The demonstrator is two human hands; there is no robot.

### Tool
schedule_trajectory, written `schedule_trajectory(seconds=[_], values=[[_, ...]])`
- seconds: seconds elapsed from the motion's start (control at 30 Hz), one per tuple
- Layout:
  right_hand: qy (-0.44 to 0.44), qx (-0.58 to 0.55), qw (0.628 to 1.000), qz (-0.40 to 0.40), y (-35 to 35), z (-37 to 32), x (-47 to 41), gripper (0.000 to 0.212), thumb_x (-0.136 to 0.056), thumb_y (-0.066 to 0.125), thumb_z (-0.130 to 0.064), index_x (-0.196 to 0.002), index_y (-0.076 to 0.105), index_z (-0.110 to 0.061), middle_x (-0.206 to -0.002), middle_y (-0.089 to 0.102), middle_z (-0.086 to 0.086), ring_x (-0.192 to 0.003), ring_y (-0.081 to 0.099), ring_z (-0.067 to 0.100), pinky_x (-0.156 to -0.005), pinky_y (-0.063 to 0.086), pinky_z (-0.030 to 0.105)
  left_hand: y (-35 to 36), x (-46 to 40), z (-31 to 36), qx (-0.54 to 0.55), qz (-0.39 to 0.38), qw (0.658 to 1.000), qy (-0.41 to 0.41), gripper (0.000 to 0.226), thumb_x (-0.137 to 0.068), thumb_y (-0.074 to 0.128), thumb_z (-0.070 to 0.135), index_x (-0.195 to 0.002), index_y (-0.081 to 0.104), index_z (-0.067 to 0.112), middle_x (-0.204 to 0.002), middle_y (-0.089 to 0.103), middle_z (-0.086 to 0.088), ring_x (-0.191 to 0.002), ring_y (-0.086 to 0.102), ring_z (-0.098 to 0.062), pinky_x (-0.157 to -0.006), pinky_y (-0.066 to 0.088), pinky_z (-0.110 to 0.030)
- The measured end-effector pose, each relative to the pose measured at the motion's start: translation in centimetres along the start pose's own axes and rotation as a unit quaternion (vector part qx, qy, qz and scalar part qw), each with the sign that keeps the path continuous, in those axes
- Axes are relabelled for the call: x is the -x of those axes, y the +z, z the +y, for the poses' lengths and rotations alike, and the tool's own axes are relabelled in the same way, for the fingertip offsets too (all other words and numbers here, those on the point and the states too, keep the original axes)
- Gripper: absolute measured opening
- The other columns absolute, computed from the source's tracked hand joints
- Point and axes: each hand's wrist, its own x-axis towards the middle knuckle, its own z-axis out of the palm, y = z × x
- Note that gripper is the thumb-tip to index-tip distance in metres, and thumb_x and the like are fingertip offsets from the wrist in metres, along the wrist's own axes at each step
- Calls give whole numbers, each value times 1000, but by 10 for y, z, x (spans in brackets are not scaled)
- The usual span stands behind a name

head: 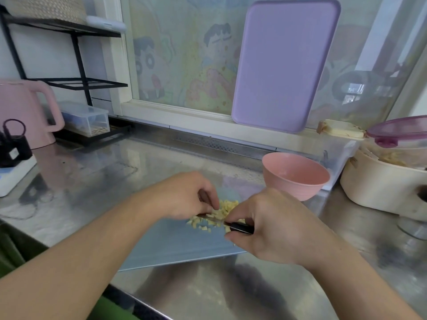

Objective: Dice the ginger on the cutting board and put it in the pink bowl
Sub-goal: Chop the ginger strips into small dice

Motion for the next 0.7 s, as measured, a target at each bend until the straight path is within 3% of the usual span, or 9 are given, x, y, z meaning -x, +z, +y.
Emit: schedule_trajectory(seconds=[0.1, 0.27, 0.4, 0.57, 0.7], values=[[0, -19, 1000, 1, -1, -1, 0, 19, -89, 66, -52, -96, 75, -37, -67, 57, -10, -64, 45, 15, -58, 45, 32, 2, -11, -1, 16, 24, 1000, 7, 15, -86, 83, 14, -86, 80, 29, -66, 71, 19, -65, 68, 3, -66, 56, -20], [12, -42, 999, -6, -3, 5, 1, 18, -90, 70, -50, -100, 79, -38, -57, 49, -23, -58, 48, -1, -56, 33, 24, -14, -9, -4, 61, 132, 989, 11, 9, -90, 81, 23, -83, 80, 28, -74, 75, 15, -67, 66, 3, -69, 53, -22], [9, -46, 999, -6, -3, 5, -1, 17, -90, 71, -48, -97, 79, -36, -54, 49, -27, -57, 49, -3, -55, 30, 22, -28, 2, -9, 21, 74, 996, -36, 13, -96, 72, 30, -85, 79, 27, -75, 77, 16, -71, 71, -2, -71, 57, -26], [7, -36, 999, -12, -6, 4, 1, 20, -90, 70, -48, -101, 80, -36, -58, 52, -29, -60, 51, -4, -55, 32, 24, -21, 2, -18, -13, 11, 999, -37, 13, -90, 79, 19, -88, 79, 32, -80, 77, 19, -76, 73, 0, -83, 61, -30], [-5, -22, 1000, -13, -5, 2, 1, 24, -89, 67, -50, -102, 81, -35, -66, 60, -19, -59, 49, 4, -58, 48, 29, -4, -11, -20, -24, -5, 999, -23, 15, -85, 83, 14, -83, 80, 29, -73, 76, 16, -70, 73, -2, -71, 58, -25]])
